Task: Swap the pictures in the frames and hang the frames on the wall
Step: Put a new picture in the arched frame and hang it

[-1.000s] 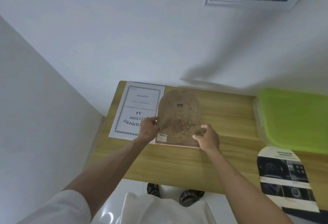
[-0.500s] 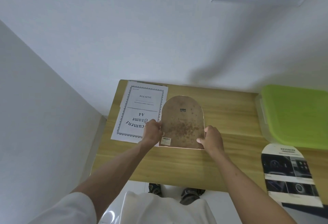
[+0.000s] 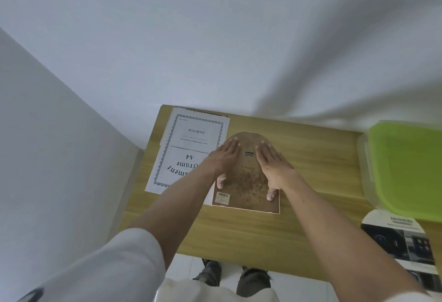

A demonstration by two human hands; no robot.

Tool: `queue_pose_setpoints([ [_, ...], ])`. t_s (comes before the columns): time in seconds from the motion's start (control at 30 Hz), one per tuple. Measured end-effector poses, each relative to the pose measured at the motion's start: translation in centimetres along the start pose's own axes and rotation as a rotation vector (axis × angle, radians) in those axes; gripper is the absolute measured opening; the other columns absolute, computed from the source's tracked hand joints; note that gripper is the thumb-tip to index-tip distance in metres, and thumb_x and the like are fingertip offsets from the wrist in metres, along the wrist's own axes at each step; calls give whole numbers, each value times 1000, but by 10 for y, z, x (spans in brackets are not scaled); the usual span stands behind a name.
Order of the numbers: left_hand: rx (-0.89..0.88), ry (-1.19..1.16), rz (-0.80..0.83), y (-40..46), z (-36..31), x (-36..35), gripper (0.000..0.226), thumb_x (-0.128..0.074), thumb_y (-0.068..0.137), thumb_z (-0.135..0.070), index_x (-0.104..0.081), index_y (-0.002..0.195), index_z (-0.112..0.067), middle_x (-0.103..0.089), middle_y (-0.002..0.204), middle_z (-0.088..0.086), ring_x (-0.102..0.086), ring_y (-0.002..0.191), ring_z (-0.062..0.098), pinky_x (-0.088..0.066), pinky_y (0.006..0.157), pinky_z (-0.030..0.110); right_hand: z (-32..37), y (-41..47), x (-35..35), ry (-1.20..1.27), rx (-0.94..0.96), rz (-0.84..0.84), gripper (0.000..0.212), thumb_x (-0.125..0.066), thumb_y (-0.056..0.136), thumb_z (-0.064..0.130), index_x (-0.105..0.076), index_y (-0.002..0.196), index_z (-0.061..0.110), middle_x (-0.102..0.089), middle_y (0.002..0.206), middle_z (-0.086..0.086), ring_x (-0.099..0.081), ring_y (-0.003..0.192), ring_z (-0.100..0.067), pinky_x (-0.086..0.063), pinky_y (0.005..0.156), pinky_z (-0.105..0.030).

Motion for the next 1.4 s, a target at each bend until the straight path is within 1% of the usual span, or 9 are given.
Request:
queue_pose_setpoints([
  [0.27,-24,-75,73,0,2,15,153,-96,52,-25,17,152,-1,28,159,14,20,149,27,-26,119,45,-14,11,5,74,62,-12,168,-96,43,46,29,151,18,31,159,-10,19,150,-27,-8,123,-49],
  [0.57,29,-119,-49,-8,-6,17,103,-67,89,-10,13,152,2,22,160,18,15,150,30,-9,122,39,-14,8,3,34,28,-51,162,-94,47,48,26,152,22,30,160,-4,15,151,-22,-7,123,-51],
  [0.73,85,-108,-66,-24,-5,5,139,-93,60,-25,7,153,2,21,160,19,18,149,34,6,122,47,-7,-19,-10,218,-94,-146,133,-91,62,30,0,158,22,11,164,-12,-2,152,-31,-22,120,-49],
  [0.87,232,-512,-159,-44,-8,-15,107,-81,75,-18,-9,152,0,-10,158,23,-3,147,44,-11,122,46,-4,-44,-43,714,-226,-216,98,-75,77,20,-17,156,24,-15,161,-12,-26,144,-31,-38,111,-41],
  [0.97,255,-744,-307,-56,-10,-14,73,-72,72,-15,-40,137,-9,-56,116,9,-31,128,35,-32,110,39,1,-54,-53,1093,-327,-356,79,-66,79,19,-36,152,18,-43,149,-5,-43,136,-23,-40,106,-30],
  [1.07,245,-970,-445,-66,-9,-6,64,-60,74,-3,-49,136,-16,-49,86,-6,-34,122,28,-38,106,41,2,-60,-53,1466,-465,-437,59,-65,81,16,-52,139,20,-60,135,1,-61,115,-21,-47,85,-29],
  [1.2,230,-1227,-601,-77,-8,9,67,-65,73,3,-57,134,-22,-59,99,-10,-58,96,17,-54,77,23,-3,-75,-46,1546,-594,-596,39,-66,91,20,-58,129,16,-66,124,-5,-64,101,-23,-47,82,-30],
  [1.3,233,-1408,-636,-83,-8,22,54,-69,76,6,-65,120,-25,-64,102,-13,-64,94,16,-52,79,25,-12,-87,-33,1530,-619,-708,18,-64,93,20,-67,110,16,-69,103,-2,-60,84,-20,-45,72,-29],
  [1.4,298,-1488,-610,-88,-4,32,61,-76,76,-2,-58,134,-10,-67,117,2,-67,97,15,-49,80,23,-23,-100,-17,1549,-584,-748,19,-65,92,22,-69,110,21,-66,95,3,-63,87,-20,-47,74,-30],
])
Point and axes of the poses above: each hand's wrist, its own y-axis towards the middle knuckle, its own x-axis out of the back of the hand, z = x × y, the point moved 3 cm from there along y, towards the middle knuckle
